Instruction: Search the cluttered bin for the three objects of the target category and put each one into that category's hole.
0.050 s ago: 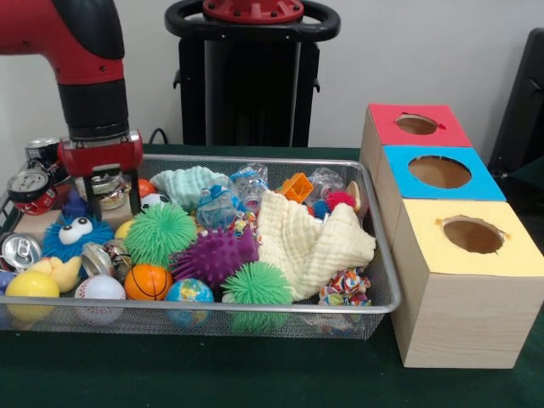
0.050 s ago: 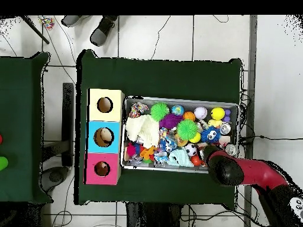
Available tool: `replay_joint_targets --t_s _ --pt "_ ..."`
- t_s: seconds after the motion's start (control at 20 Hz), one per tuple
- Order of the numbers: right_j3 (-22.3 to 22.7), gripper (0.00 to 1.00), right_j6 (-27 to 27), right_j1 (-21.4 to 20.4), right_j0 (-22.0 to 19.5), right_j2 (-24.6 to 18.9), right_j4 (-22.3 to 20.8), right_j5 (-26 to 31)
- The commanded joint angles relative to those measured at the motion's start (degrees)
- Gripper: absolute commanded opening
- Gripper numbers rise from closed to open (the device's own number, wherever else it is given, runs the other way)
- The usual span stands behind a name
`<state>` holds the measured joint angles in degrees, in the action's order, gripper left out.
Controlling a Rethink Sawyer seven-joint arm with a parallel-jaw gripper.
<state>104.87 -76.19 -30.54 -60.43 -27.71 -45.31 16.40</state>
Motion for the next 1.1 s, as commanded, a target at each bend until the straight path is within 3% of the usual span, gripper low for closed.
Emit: replay_joint_targets --t_s 0.05,0.45,0.65,0.9,1.1 --pt "6.29 1.00 -8.26 -1.75 0.87 5.58 -0.26 0.12" --pt "12.73 1.00 -3.54 -11.19 -3.46 -1.39 7.59 5.23" --pt "13.89 1.00 -2.19 -13.83 -4.70 -4.98 12.06 7.29" --pt "15.59 1.00 1.67 -21.36 -7.05 -10.49 19.97 13.78" --pt "15.12 1.00 3.31 -23.83 -7.18 -11.29 21.70 16.51"
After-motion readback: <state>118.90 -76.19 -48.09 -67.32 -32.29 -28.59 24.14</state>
